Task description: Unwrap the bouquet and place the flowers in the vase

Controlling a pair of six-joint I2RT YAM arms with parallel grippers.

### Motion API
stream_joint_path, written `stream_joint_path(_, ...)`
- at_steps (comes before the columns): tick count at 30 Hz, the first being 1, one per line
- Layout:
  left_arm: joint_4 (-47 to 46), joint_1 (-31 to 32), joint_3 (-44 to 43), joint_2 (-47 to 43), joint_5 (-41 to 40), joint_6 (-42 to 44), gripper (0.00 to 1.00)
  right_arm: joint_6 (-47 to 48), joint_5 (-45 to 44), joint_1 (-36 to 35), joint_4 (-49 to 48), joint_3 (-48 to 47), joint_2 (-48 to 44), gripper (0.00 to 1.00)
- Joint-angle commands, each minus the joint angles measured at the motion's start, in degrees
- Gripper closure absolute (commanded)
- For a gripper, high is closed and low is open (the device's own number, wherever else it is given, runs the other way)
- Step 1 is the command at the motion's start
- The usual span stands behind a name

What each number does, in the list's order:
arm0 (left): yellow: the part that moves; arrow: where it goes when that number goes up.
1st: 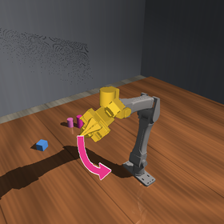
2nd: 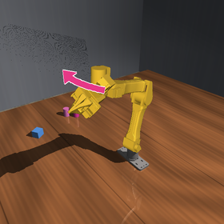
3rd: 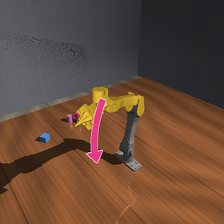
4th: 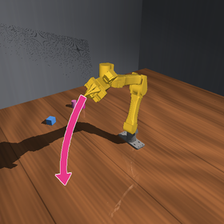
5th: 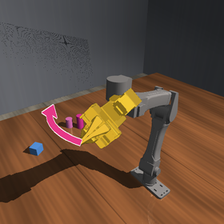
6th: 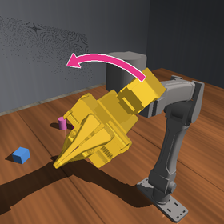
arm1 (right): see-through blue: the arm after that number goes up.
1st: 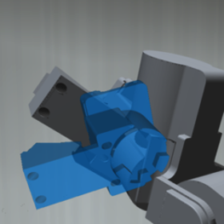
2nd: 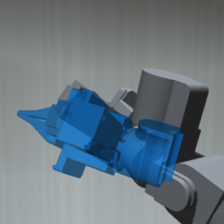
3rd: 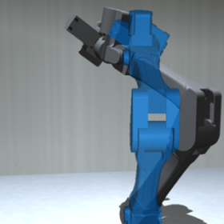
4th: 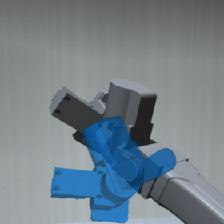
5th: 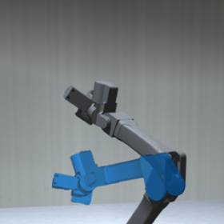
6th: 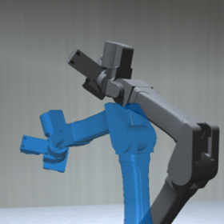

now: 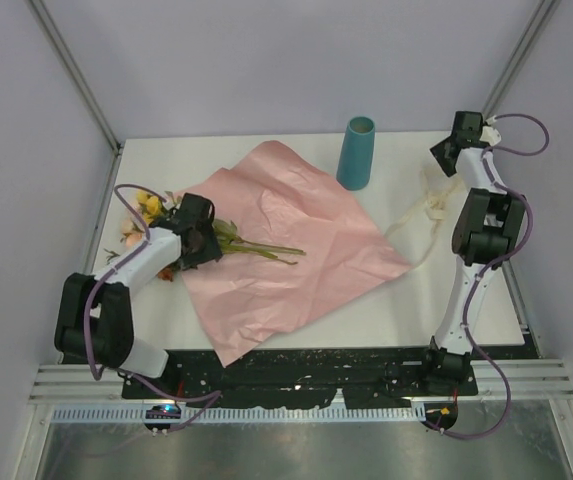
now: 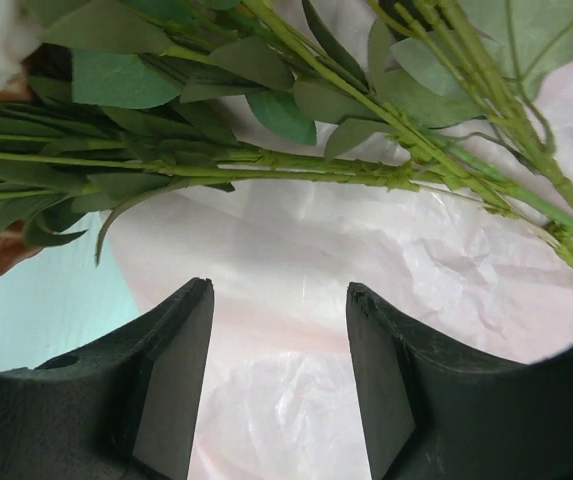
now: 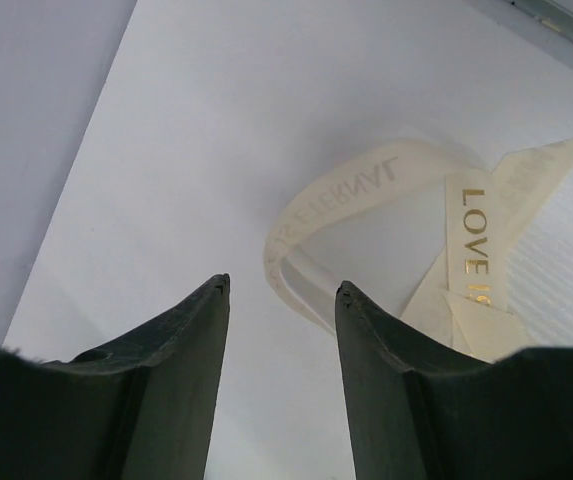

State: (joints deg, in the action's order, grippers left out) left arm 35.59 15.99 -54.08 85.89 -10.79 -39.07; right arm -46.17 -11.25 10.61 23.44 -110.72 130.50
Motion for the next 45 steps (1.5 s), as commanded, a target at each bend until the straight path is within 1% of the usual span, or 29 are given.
stream_joint_path(1, 1.8, -0.3, -0.9, -8.1, -1.3, 3.1, 0.41, 5.1, 1.1, -0.2, 8.4, 1.7, -9.7, 0.47)
stream_joint_path(2, 2.4, -0.3, -1.1, -9.1, -0.6, 3.3, 0.41, 3.2, 0.3, -0.2, 11.0, 6.4, -12.3, 0.46)
stream_joint_path(3, 2.9, -0.3, -1.4, -10.8, 0.2, 3.6, 0.41, 1.7, -0.7, -0.1, 13.1, 8.7, -17.2, 0.44)
stream_joint_path(4, 3.3, -0.3, -1.5, -12.1, 1.1, 4.0, 0.41, -1.0, -0.8, -0.1, 14.3, 14.1, -19.5, 0.44)
stream_joint_path(5, 3.3, -0.3, -1.4, -13.7, 1.5, 4.2, 0.41, -2.8, -0.4, 0.1, 16.9, 16.3, -23.9, 0.44)
stream_joint_path(6, 3.3, -0.3, -1.2, -15.4, 2.4, 4.4, 0.41, -4.7, 0.3, 0.1, 17.5, 20.8, -25.7, 0.44)
stream_joint_path(7, 3.3, -0.3, -1.2, -16.5, 3.6, 4.8, 0.40, -5.4, 1.3, 0.1, 19.3, 22.9, -29.6, 0.45)
stream_joint_path(8, 3.3, -0.3, -1.1, -17.8, 4.4, 5.1, 0.40, -7.2, 2.4, 0.1, 20.4, 27.3, -31.2, 0.45)
stream_joint_path(9, 3.3, -0.3, -1.0, -18.9, 5.8, 5.6, 0.40, -7.7, 3.2, 0.1, 22.2, 29.2, -34.1, 0.46)
stream_joint_path(11, 4.0, -0.3, -1.0, -20.9, 7.6, 6.5, 0.40, -8.6, 3.9, 0.0, 22.3, 36.3, -38.4, 0.46)
stream_joint_path(13, 4.7, -0.3, -0.4, -23.1, 9.2, 7.9, 0.40, -9.9, 2.3, 0.1, 21.0, 44.5, -42.5, 0.46)
stream_joint_path(16, 6.0, -0.3, 0.0, -26.7, 12.1, 9.3, 0.40, -11.8, 1.3, 0.1, 16.7, 50.9, -45.7, 0.46)
stream_joint_path(19, 7.9, -0.3, -0.7, -29.5, 13.6, 11.2, 0.39, -12.7, 3.5, 0.1, 11.9, 54.5, -45.1, 0.47)
stream_joint_path(22, 9.8, -0.3, -1.9, -31.4, 13.1, 13.6, 0.39, -13.4, 4.9, 0.0, 10.5, 55.3, -42.0, 0.47)
stream_joint_path(24, 10.4, -0.3, -1.7, -32.6, 9.6, 14.4, 0.39, -13.5, 5.1, 0.1, 9.3, 56.0, -40.3, 0.48)
stream_joint_path(27, 9.7, -0.3, -0.5, -34.5, 6.5, 15.5, 0.38, -13.7, 5.0, 0.1, 5.9, 56.9, -38.2, 0.48)
stream_joint_path(29, 9.8, -0.3, -0.3, -35.0, 6.4, 15.8, 0.38, -13.5, 5.4, 0.1, 4.9, 56.7, -36.6, 0.50)
stream_joint_path(30, 9.9, -0.3, -0.4, -35.1, 6.5, 15.8, 0.38, -13.5, 5.8, 0.1, 4.9, 56.5, -35.4, 0.53)
stream_joint_path(32, 10.1, -0.3, -0.7, -35.2, 6.1, 16.0, 0.38, -13.5, 5.7, 0.1, 4.9, 55.7, -34.2, 0.59)
stream_joint_path(33, 10.4, -0.3, -0.8, -35.0, 5.8, 16.0, 0.38, -13.8, 5.4, 0.0, 4.9, 55.6, -33.6, 0.70)
stream_joint_path(34, 10.5, -0.3, -1.0, -35.1, 5.5, 16.1, 0.38, -14.0, 5.2, 0.1, 4.9, 55.0, -33.4, 0.79)
stream_joint_path(35, 10.6, -0.4, -1.2, -35.2, 5.2, 16.1, 0.38, -14.1, 4.2, 0.0, 5.0, 54.6, -33.1, 0.95)
stream_joint_path(37, 10.7, -0.4, -1.3, -35.4, 4.4, 16.3, 0.38, -15.0, 1.5, 0.0, 4.9, 52.1, -32.2, 0.95)
stream_joint_path(39, 10.6, -0.4, -1.2, -35.8, 3.4, 16.7, 0.38, -14.1, -0.4, 0.4, 4.2, 46.5, -29.7, 0.95)
stream_joint_path(40, 10.5, -0.4, -0.9, -35.9, 2.8, 16.8, 0.38, -12.2, -0.4, 0.9, 2.6, 41.2, -28.6, 0.95)
stream_joint_path(41, 10.4, -0.4, -0.8, -36.1, 2.4, 16.9, 0.38, -10.9, 0.5, 1.4, 1.4, 38.8, -26.1, 0.95)
stream_joint_path(42, 10.3, -0.4, -0.5, -36.1, 2.2, 17.2, 0.37, -8.8, 1.0, 1.7, -1.1, 33.7, -25.1, 0.95)
stream_joint_path(45, 10.1, -0.4, -0.1, -36.4, 1.6, 17.7, 0.38, -4.6, 1.9, 2.0, -5.4, 24.3, -19.3, 0.95)
